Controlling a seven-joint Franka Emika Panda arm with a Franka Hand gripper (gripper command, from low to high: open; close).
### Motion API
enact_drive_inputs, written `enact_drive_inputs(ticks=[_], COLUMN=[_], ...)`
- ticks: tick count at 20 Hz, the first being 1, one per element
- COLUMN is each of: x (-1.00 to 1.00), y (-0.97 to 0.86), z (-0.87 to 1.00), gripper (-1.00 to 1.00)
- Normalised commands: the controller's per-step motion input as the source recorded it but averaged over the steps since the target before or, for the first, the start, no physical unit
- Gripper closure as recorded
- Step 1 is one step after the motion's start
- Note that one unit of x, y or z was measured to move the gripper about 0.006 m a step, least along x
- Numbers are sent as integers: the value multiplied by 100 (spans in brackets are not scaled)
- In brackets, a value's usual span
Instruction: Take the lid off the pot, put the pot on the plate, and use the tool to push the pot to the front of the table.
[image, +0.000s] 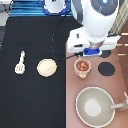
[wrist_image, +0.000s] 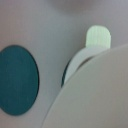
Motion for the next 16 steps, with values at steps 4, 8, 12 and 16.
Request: enact_drive_inputs(ticks=[4, 8, 12, 16], x=[-100, -100, -100, -100], y=[-20, -21, -18, -13], z=[-41, -65, -65, -66], gripper=[100, 100, 100, 100])
